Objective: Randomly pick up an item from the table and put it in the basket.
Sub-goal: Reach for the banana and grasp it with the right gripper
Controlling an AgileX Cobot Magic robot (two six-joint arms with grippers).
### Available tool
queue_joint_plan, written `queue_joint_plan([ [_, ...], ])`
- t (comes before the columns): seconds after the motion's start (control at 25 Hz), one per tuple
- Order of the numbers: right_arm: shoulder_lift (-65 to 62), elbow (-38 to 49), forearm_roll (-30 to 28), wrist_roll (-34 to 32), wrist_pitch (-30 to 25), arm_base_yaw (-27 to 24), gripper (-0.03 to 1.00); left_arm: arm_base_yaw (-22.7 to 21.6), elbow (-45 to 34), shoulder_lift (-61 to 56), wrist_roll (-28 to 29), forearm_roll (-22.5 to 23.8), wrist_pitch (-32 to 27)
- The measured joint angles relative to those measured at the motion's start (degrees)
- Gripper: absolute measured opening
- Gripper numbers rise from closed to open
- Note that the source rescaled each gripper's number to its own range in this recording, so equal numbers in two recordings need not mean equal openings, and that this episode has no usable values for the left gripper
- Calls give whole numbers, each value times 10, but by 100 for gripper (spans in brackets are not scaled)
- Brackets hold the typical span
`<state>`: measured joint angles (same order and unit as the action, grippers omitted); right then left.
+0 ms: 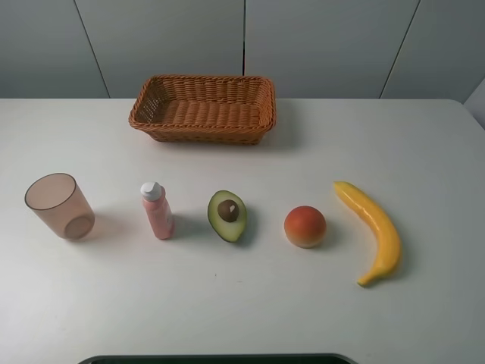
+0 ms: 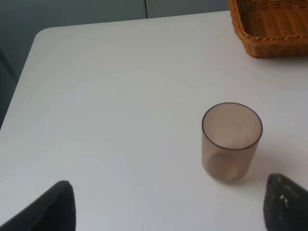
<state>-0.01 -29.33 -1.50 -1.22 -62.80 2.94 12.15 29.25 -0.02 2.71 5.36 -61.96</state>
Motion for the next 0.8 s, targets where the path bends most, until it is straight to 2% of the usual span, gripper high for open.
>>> queue_joint_plan([
  [0.68,0,0,0,-2,0,0,99,0,0,0,0,0,0],
  [0.8,0,0,-25,-2,0,0,98,0,0,0,0,0,0],
])
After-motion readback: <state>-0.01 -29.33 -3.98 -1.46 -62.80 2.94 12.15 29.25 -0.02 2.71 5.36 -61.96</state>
